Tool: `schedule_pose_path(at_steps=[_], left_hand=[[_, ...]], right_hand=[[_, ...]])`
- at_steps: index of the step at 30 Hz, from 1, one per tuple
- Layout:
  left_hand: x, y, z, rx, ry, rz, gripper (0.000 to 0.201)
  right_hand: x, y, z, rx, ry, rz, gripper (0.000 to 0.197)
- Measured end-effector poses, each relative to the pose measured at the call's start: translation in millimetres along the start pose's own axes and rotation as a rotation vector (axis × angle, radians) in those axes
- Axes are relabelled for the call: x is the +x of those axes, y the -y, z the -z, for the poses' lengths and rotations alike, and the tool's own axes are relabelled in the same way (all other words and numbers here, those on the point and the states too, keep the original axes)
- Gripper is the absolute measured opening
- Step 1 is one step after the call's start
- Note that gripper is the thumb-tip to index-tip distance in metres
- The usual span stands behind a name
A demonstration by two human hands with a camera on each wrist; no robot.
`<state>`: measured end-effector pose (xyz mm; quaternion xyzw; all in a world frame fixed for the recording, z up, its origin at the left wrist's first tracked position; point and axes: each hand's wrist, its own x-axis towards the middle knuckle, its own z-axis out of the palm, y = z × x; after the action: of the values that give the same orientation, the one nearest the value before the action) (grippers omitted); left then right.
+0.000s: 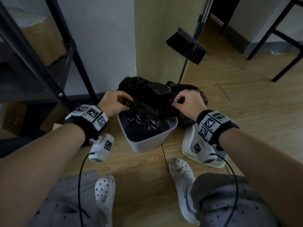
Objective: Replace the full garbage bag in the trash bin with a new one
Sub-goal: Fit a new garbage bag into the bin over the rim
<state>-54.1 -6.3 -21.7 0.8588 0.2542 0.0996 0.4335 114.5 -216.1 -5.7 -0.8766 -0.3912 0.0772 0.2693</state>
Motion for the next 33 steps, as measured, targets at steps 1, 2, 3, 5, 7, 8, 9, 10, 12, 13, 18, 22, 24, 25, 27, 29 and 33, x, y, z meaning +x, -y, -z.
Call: schedule_pose_path(at_steps=[1, 2, 3, 5, 7, 8, 9, 10, 12, 13, 18, 22, 24, 25, 27, 29, 33], left_hand=[[-3.7, 6.5, -5.7, 0.050, 0.020, 0.013, 0.025], [-7.3, 12.1, -11.4, 0.087, 0.040, 0.030, 0.021], [-10.7, 18.7, -17.0, 0.116, 0.068, 0.051, 0.019], [-17.5, 30.3, -27.1, 0.165, 0.135, 0.104, 0.018], [-23.0, 39.6, -33.3, 0.191, 0.195, 0.169, 0.019], [-24.6, 42.9, -35.5, 0.189, 0.226, 0.198, 0.021], [-25.6, 45.8, -37.4, 0.177, 0.263, 0.225, 0.021], [-27.2, 47.7, -39.4, 0.161, 0.303, 0.250, 0.020], [-30.5, 49.9, -43.8, 0.161, 0.357, 0.277, 0.015], [-31.8, 51.4, -45.9, 0.181, 0.369, 0.278, 0.011], [-41.9, 64.7, -53.6, 0.223, 0.416, 0.310, 0.016], [-53.7, 75.6, -52.3, 0.263, 0.309, 0.383, 0.027], [-58.9, 79.6, -48.5, 0.306, 0.244, 0.395, 0.028], [-61.1, 81.8, -46.3, 0.322, 0.225, 0.407, 0.030], [-66.3, 87.3, -41.3, 0.339, 0.201, 0.439, 0.028], [-71.6, 95.3, -37.6, 0.355, 0.185, 0.473, 0.019], [-81.0, 103.3, -33.6, 0.370, 0.182, 0.496, 0.012]], right_hand=[[2.4, -5.1, -6.7, -0.031, 0.073, -0.029, 0.009], [5.6, -11.3, -13.2, -0.058, 0.144, -0.059, 0.018], [9.2, -16.4, -19.9, -0.079, 0.215, -0.094, 0.027], [14.8, -23.6, -33.1, -0.095, 0.361, -0.175, 0.051], [22.6, -30.4, -44.3, -0.087, 0.474, -0.276, 0.074], [26.2, -32.6, -47.7, -0.080, 0.507, -0.325, 0.079], [29.9, -35.1, -49.7, -0.060, 0.533, -0.364, 0.078], [32.7, -37.1, -50.7, -0.043, 0.558, -0.396, 0.072], [36.7, -42.4, -50.9, -0.047, 0.530, -0.435, 0.039], [37.5, -44.3, -50.0, -0.058, 0.478, -0.463, 0.025], [29.3, -56.2, -60.0, -0.006, 0.305, -0.634, 0.017], [5.4, -54.7, -76.5, 0.199, 0.222, -0.654, 0.030], [-5.9, -53.2, -82.6, 0.234, 0.181, -0.645, 0.029], [-10.2, -53.0, -85.1, 0.262, 0.173, -0.655, 0.027], [-18.5, -51.3, -89.3, 0.345, 0.173, -0.673, 0.026], [-25.1, -49.7, -93.7, 0.412, 0.189, -0.670, 0.029], [-34.1, -57.6, -98.4, 0.494, 0.297, -0.705, 0.019]])
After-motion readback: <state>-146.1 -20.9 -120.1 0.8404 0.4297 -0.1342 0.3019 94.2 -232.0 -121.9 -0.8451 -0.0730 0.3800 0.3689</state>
